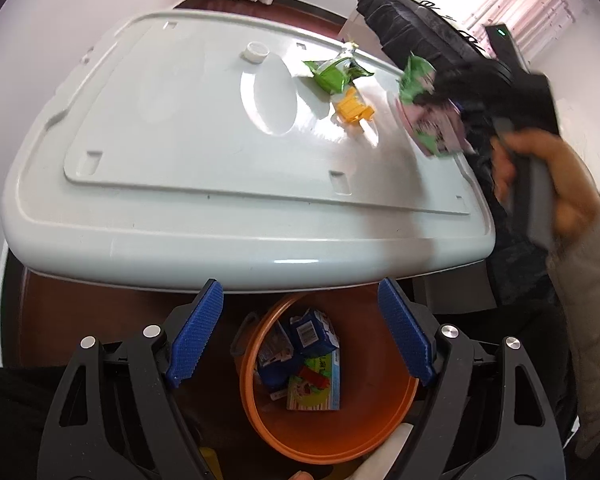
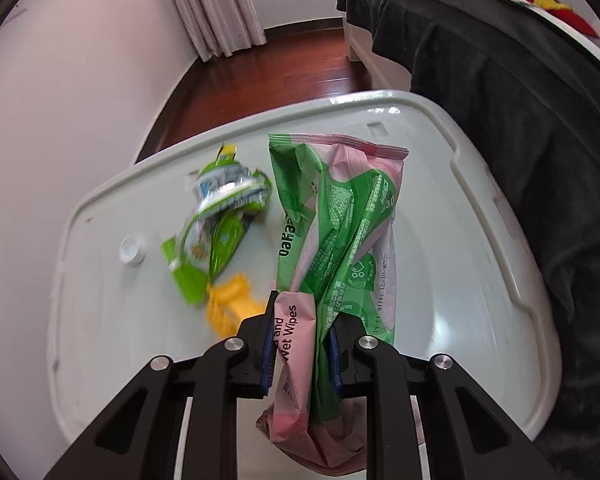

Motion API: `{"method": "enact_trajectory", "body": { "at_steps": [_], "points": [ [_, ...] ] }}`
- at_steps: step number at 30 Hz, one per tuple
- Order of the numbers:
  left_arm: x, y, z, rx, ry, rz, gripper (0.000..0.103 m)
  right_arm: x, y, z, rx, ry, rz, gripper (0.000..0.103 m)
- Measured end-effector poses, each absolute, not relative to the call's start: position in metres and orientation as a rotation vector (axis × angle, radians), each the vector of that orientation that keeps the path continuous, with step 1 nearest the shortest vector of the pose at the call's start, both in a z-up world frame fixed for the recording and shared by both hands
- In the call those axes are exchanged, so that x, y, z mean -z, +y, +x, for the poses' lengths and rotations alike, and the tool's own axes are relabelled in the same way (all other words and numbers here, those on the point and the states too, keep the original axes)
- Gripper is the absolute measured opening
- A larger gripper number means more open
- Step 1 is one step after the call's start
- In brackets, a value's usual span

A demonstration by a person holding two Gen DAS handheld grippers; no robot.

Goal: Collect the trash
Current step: 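Grasp the white bottle cap with the left gripper while the right holds the wipes bag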

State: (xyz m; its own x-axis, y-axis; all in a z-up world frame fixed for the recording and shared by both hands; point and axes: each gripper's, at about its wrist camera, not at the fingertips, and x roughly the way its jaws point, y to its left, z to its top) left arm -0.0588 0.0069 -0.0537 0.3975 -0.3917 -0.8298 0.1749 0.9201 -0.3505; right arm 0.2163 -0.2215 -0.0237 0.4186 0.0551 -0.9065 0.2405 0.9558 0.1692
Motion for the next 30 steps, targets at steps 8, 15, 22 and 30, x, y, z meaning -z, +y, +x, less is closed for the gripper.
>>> {"method": "enact_trajectory", "body": {
  "at_steps": [8,15,22,30],
  "points": [
    [0.036,-0.011,-0.032,0.371,1.082,-0.15,0.078,0.014,-0.229,0.138,0.021,1.135,0.309,0.02],
    [0.021,-0.018,0.047,0.352,1.063,-0.107,0.078,0.006,-0.22,0.084,-0.043,1.091,0.289,0.021],
    [0.019,-0.022,0.145,0.29,1.053,-0.121,0.078,0.015,-0.227,0.08,-0.068,1.092,0.333,0.021],
    [0.052,-0.026,0.216,0.236,1.159,-0.134,0.078,0.016,-0.249,0.08,-0.06,1.045,0.353,0.021]
  ]
}}
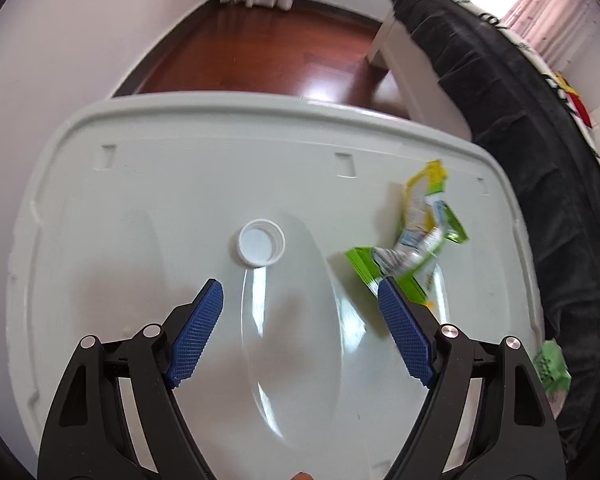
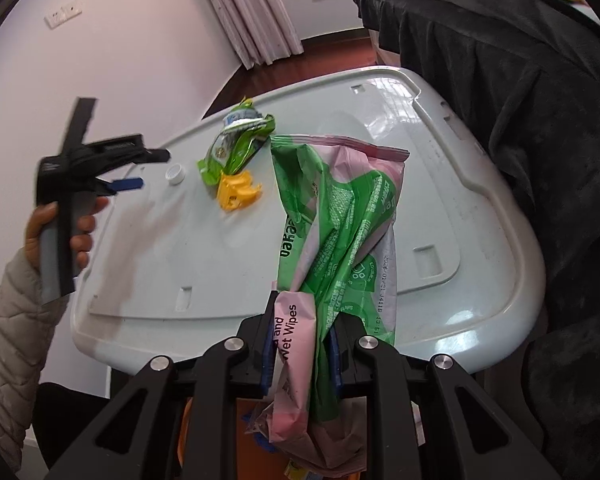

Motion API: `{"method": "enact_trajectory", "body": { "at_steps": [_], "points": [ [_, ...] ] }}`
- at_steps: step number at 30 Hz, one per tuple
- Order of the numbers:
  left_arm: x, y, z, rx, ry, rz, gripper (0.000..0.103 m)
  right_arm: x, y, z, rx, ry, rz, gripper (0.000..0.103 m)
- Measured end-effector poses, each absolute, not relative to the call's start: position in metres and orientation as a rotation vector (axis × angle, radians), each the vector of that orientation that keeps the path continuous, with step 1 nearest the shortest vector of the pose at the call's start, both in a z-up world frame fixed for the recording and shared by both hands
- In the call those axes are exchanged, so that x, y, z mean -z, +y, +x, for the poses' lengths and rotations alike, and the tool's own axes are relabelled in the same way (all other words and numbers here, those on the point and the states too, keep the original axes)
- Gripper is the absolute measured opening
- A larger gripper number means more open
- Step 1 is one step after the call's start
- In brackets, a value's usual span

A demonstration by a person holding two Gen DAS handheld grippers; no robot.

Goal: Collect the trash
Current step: 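Grasp the white bottle cap with the left gripper while the right holds the wipes bag, then lower the wipes bag and bottle cap into the bucket and open both grippers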

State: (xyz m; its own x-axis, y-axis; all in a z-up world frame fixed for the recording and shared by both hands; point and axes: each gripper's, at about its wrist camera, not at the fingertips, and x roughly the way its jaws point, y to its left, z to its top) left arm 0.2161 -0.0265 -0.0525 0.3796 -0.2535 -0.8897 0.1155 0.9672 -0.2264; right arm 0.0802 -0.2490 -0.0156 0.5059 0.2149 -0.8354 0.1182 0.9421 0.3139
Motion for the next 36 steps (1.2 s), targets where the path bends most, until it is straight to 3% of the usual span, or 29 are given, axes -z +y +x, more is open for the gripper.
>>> {"method": "enact_trajectory", "body": {
  "at_steps": [12,16,20,29,36],
  "points": [
    [0.075,-0.034,0.242,0.194,1.228,-0.083,0.075,0.015,-0.254,0.076,-0.075,1.022,0.383,0.021],
    [0.08,-0.037,0.248,0.185,1.239,-0.064,0.057,0.015,-0.256,0.076,-0.074,1.019,0.384,0.021],
    [0.084,-0.036,0.248,0.158,1.24,-0.034,0.033,0.014,-0.256,0.075,-0.07,1.019,0.384,0.021],
    [0.073,-0.036,0.243,0.161,1.218,-0.032,0.032,0.016,-0.254,0.076,-0.069,1.012,0.375,0.021],
    [0.032,-0.028,0.207,0.21,1.172,-0.058,0.032,0.004,-0.249,0.069,-0.075,0.986,0.344,0.021]
  ]
}}
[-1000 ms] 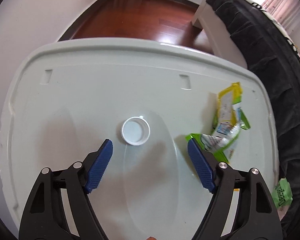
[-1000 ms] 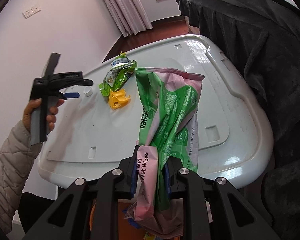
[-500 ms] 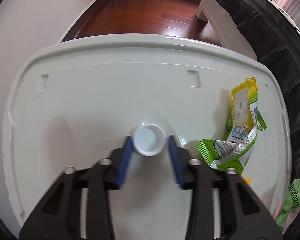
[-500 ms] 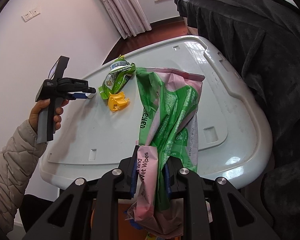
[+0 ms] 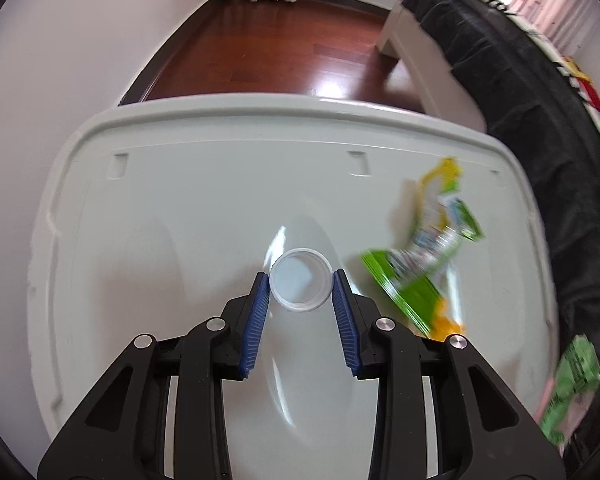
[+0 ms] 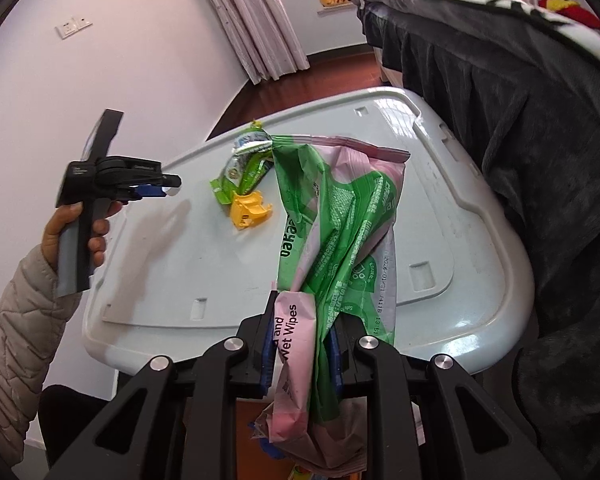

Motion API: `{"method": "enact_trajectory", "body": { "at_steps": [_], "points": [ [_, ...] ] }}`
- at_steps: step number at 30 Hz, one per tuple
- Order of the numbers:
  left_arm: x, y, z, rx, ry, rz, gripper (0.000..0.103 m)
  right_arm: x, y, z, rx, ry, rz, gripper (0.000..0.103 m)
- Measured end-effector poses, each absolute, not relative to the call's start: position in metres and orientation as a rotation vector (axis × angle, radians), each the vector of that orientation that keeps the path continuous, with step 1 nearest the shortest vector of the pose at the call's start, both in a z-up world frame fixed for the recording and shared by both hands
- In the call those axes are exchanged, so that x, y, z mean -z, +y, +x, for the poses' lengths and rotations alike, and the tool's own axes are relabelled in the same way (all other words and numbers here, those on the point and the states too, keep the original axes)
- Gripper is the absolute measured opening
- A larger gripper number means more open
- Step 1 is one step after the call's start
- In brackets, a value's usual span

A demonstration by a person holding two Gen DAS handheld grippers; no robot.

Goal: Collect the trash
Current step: 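Lower the wipes bag and bottle cap into the bucket and open both grippers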

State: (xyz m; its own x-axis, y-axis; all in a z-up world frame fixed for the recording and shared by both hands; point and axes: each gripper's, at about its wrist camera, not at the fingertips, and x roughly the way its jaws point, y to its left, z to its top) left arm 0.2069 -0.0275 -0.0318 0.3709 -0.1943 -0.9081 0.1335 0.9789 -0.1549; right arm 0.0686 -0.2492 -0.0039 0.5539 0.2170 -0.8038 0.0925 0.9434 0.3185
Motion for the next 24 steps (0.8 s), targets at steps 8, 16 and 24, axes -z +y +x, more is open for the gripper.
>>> {"method": "enact_trajectory", "body": {
  "at_steps": [8,16,24],
  "points": [
    [-0.011,-0.029,0.085,0.321,1.145,-0.031,0.032,-0.023,-0.224,0.032,-0.127,0.991,0.291,0.021],
    [0.023,-0.041,-0.049,0.422,1.266,-0.035,0.032,-0.003,-0.19,-0.023,-0.211,1.124,0.268,0.022],
    [0.085,-0.055,-0.102,0.439,1.41,-0.04,0.032,0.034,-0.16,-0.051,-0.281,1.256,0.265,0.022]
  ]
}}
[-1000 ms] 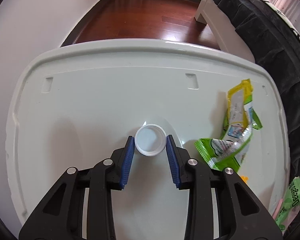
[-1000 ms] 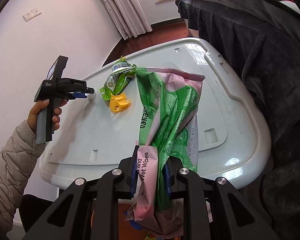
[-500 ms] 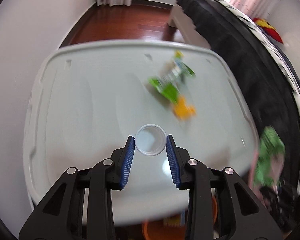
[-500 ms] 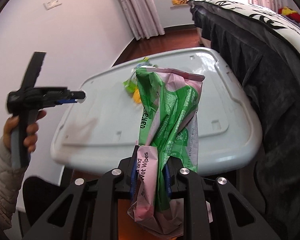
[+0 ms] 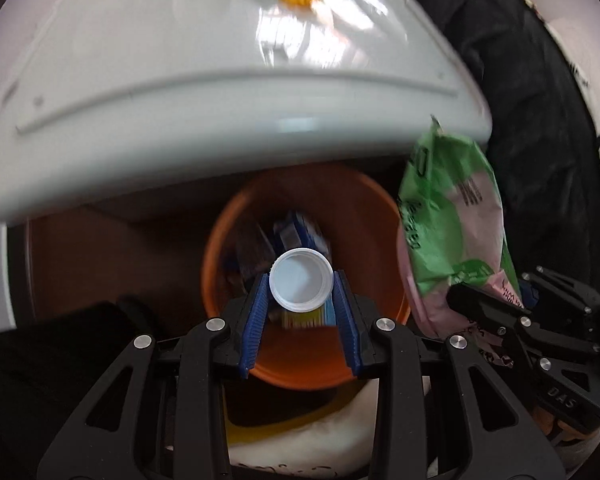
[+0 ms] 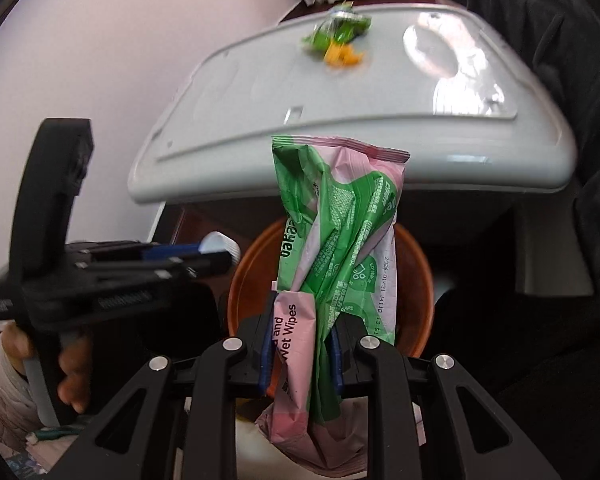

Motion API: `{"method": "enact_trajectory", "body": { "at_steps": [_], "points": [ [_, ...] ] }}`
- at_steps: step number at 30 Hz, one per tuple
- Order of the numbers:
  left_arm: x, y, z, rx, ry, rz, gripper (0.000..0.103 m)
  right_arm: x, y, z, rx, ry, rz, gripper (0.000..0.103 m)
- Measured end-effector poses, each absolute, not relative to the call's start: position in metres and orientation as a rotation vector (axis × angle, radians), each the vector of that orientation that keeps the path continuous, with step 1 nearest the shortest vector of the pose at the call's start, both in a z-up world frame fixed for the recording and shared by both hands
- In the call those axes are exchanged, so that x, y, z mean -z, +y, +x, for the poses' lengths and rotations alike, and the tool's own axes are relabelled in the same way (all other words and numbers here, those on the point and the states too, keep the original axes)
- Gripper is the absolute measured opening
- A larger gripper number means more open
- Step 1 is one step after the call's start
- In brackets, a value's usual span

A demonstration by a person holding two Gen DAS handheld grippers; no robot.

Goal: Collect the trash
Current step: 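Lower the wipes bag and bottle cap into the bucket and open both grippers, then grasp the yellow plastic toy piece with the right gripper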

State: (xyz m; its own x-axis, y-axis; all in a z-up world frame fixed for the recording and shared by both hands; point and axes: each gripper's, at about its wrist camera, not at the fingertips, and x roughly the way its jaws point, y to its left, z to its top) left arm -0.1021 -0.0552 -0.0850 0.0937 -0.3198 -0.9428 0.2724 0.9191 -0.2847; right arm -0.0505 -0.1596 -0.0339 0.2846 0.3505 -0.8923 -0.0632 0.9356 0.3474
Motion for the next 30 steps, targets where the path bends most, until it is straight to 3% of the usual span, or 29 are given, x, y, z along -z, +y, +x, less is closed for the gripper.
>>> {"method": "enact_trajectory", "body": {
  "at_steps": [6,7,8,9,10,20,23,30],
  "points": [
    [0.095,-0.065,-0.111,0.434,1.43,-0.007,0.033,0.049,-0.156,-0.053,-0.273,1.291,0.262,0.027],
    [0.095,-0.065,-0.109,0.432,1.428,-0.003,0.039,0.051,-0.155,-0.053,-0.271,1.295,0.263,0.032],
    [0.096,-0.066,-0.108,0.43,1.425,0.005,0.045,0.055,-0.154,-0.051,-0.278,1.309,0.252,0.044],
    [0.096,-0.063,-0.108,0.403,1.416,0.011,0.058,0.058,-0.155,-0.05,-0.272,1.31,0.249,0.054],
    [0.097,-0.058,-0.108,0.383,1.409,0.012,0.061,0.058,-0.156,-0.051,-0.251,1.299,0.242,0.056],
    [0.083,-0.042,-0.102,0.349,1.351,-0.025,0.062,0.032,-0.161,-0.046,-0.23,1.223,0.215,0.057],
    [0.069,-0.037,-0.099,0.316,1.271,-0.019,0.068,0.019,-0.164,-0.035,-0.221,1.183,0.205,0.066],
    [0.053,-0.023,-0.084,0.281,1.166,-0.054,0.069,-0.021,-0.154,0.065,-0.181,1.005,0.175,0.086]
  ]
}}
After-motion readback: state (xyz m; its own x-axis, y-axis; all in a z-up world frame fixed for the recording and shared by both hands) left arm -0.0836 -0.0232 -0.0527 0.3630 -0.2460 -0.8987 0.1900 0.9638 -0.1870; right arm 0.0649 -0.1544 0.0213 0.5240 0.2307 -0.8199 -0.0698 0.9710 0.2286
